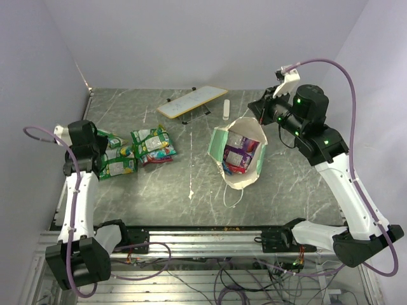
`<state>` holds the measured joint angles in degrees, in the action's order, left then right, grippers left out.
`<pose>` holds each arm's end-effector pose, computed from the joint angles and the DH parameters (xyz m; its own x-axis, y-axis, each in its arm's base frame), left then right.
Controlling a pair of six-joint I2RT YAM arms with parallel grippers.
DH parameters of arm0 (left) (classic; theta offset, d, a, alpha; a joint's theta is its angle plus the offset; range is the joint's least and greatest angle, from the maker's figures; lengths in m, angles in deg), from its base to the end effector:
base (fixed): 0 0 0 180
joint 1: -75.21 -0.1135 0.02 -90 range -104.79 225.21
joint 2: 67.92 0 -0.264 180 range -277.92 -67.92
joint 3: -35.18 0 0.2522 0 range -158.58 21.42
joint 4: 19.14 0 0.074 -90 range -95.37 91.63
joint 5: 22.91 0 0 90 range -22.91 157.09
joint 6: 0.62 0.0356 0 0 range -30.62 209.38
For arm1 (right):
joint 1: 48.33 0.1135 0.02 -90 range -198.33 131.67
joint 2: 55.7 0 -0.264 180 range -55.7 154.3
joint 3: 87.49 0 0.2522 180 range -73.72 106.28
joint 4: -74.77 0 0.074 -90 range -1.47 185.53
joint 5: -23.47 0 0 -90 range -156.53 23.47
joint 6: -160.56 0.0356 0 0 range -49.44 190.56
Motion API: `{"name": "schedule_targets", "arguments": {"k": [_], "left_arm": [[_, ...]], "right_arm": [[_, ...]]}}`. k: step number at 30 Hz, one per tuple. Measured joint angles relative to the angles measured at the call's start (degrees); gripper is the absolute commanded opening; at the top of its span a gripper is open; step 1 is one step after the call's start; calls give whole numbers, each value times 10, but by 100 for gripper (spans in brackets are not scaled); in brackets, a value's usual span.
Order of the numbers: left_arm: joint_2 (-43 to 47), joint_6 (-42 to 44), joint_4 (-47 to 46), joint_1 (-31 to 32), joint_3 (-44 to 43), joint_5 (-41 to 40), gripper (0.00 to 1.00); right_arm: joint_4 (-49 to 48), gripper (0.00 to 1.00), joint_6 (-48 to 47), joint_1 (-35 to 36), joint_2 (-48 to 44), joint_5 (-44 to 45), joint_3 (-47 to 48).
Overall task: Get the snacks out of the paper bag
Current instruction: Place the snack at the center of the board.
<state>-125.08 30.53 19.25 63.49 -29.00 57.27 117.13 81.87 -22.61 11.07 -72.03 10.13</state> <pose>0.2145 0.0507 0.3094 0.0297 -0.8551 -0.5176 -0.6135 0.3933 -0.6848 0.2144 0.1071 0.4636 -0.2776 0.0830 -0.9571 -0.4713 0.8564 0.2109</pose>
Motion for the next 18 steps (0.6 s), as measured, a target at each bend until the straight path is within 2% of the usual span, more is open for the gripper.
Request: {"name": "schedule_targets", "arguments": {"k": [2, 10, 18], "left_arm": [[5, -59, -38, -2, 41, 0, 7], [36, -207, -173, -2, 185, -36, 7], [1, -267, -321, -2, 287, -57, 9]], "right_arm": [[2, 0, 0, 0, 0, -6, 0], [10, 0, -2, 0, -2, -16, 0], [14, 0, -7, 0, -2, -16, 0]]}}
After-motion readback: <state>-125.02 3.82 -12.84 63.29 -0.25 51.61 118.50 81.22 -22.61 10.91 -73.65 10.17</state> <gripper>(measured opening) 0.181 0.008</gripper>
